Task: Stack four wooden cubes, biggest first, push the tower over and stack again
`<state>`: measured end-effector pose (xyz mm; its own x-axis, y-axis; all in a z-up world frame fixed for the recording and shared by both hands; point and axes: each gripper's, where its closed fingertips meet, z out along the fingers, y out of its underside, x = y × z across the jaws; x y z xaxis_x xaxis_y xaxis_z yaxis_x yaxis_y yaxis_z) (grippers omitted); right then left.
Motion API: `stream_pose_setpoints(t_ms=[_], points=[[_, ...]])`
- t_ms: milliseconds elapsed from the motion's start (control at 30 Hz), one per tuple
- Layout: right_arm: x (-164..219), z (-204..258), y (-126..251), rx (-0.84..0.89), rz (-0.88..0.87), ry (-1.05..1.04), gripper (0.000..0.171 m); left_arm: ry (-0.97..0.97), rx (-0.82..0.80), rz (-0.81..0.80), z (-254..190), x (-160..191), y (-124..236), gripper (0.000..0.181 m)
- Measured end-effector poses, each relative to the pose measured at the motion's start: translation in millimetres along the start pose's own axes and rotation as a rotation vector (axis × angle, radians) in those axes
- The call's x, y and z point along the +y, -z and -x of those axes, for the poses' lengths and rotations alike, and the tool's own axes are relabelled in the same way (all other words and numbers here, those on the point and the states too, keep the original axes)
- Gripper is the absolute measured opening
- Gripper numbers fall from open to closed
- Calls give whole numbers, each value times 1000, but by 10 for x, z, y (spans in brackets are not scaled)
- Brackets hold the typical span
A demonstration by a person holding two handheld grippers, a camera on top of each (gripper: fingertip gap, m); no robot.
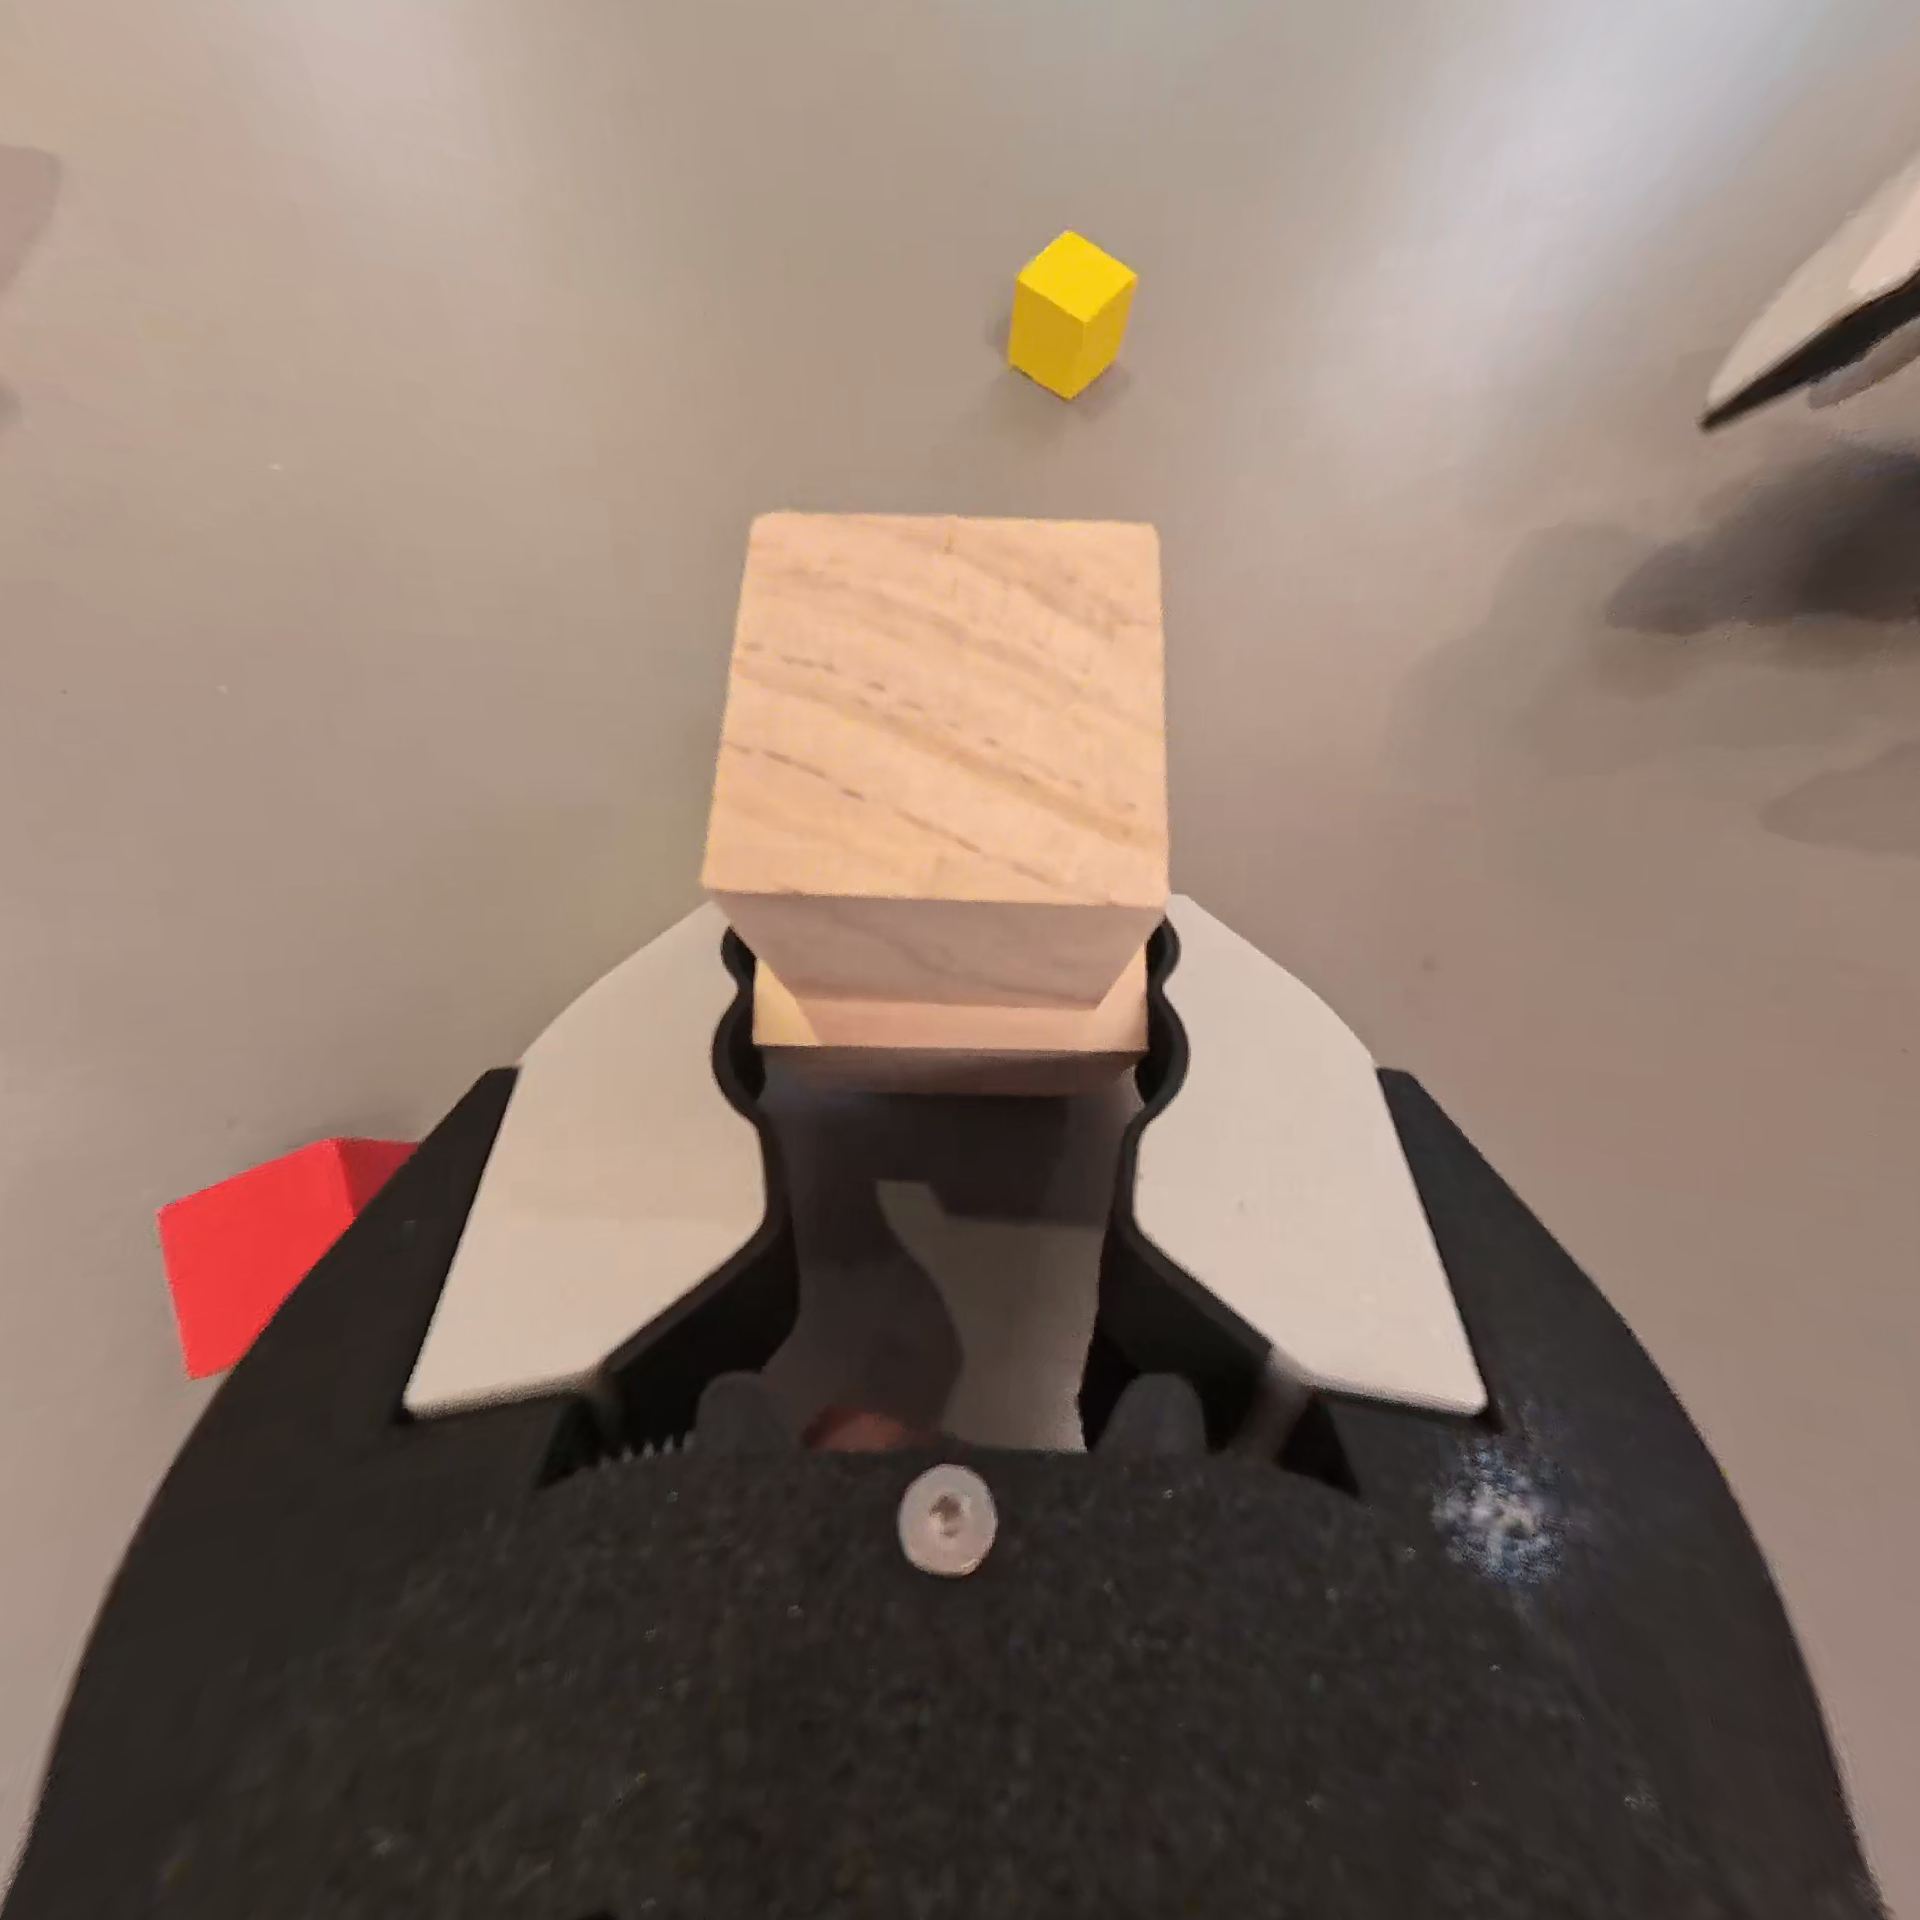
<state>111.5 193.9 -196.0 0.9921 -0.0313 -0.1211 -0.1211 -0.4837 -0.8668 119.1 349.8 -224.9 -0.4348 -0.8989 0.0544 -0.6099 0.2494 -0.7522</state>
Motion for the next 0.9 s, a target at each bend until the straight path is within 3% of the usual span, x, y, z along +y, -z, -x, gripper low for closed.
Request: stream_pose_setpoints(t_ms=[67, 133, 333, 433, 667, 800, 900], points=[[4, 1, -4, 0, 3, 1, 50, -21, -35, -29, -65, -12, 132, 93], [4, 4, -3, 2, 4, 6, 50, 9, -94, -84, -151, -32, 369, 97], [-27, -41, 12, 28, -21, -5, 49, 286, -548, -341, -378, 116, 1198, 89], [-37, -61, 22, 37, -31, -16, 49, 351, -778, -360, -555, 375, 1417, 85], [-19, -44, 6, 60, -16, 25, 49, 424, -756, -367, -899, 503, 1309, 83], [-13, -40, 0, 64, -10, 33, 49, 459, -706, -326, -850, 557, 1254, 79], [-9, -43, -3, 56, -7, 23, 48, 422, -706, -229, -545, 522, 1244, 76]])
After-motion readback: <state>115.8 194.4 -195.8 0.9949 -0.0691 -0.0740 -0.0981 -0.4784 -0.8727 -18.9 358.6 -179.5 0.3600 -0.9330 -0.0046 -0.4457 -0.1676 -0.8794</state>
